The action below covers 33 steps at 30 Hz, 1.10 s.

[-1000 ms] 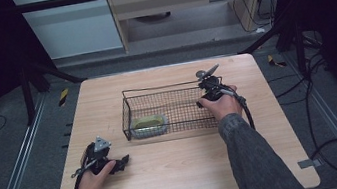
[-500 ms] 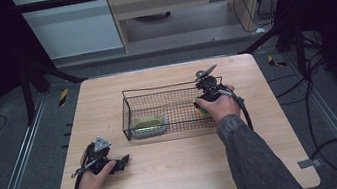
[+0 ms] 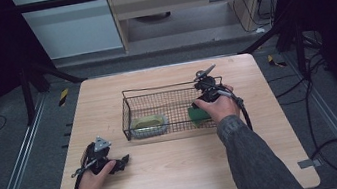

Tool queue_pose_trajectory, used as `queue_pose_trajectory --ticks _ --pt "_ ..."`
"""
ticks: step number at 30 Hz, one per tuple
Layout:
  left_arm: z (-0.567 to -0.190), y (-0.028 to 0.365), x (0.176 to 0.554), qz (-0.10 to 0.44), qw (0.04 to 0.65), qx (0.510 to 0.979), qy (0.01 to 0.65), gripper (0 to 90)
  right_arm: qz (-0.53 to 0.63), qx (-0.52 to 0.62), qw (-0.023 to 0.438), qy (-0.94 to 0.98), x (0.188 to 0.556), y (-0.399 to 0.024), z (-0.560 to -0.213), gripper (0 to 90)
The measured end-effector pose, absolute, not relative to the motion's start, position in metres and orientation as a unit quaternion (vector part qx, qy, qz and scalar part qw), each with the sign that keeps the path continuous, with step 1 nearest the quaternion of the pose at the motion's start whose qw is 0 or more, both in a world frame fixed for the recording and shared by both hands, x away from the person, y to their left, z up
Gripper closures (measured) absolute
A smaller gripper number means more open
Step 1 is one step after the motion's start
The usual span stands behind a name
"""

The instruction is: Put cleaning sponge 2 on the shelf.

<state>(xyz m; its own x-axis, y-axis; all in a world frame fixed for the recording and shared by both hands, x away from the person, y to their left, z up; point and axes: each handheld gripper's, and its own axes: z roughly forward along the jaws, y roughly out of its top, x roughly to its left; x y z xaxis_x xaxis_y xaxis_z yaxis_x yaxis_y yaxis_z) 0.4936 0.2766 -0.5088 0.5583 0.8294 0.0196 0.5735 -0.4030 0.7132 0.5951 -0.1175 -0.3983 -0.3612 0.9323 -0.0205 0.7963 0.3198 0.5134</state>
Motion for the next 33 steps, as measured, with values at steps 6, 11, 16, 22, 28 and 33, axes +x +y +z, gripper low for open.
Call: queue_pose_trajectory --ticks 6,11,16,22,28,33 --pt "-0.509 0.276 0.493 0.189 0.338 0.815 0.431 0.0 0.226 0.533 0.167 0.798 0.592 -0.118 -0.395 19.4" --pt "-0.509 0.276 0.493 0.189 0.338 0.815 0.431 0.0 0.247 0.523 0.182 0.795 0.586 -0.121 -0.39 12.8" --pt "-0.509 0.277 0.494 0.19 0.336 0.817 0.429 0.0 0.266 0.517 0.189 0.791 0.58 -0.129 -0.386 8.6" --pt "-0.509 0.277 0.494 0.19 0.336 0.817 0.429 0.0 0.283 0.519 0.193 0.783 0.572 -0.143 -0.385 6.8" --pt "-0.509 0.277 0.494 0.19 0.335 0.817 0.429 0.0 0.298 0.529 0.207 0.767 0.562 -0.167 -0.382 8.8" --pt "-0.509 0.277 0.494 0.189 0.336 0.817 0.429 0.0 0.307 0.536 0.222 0.754 0.551 -0.185 -0.38 9.5"
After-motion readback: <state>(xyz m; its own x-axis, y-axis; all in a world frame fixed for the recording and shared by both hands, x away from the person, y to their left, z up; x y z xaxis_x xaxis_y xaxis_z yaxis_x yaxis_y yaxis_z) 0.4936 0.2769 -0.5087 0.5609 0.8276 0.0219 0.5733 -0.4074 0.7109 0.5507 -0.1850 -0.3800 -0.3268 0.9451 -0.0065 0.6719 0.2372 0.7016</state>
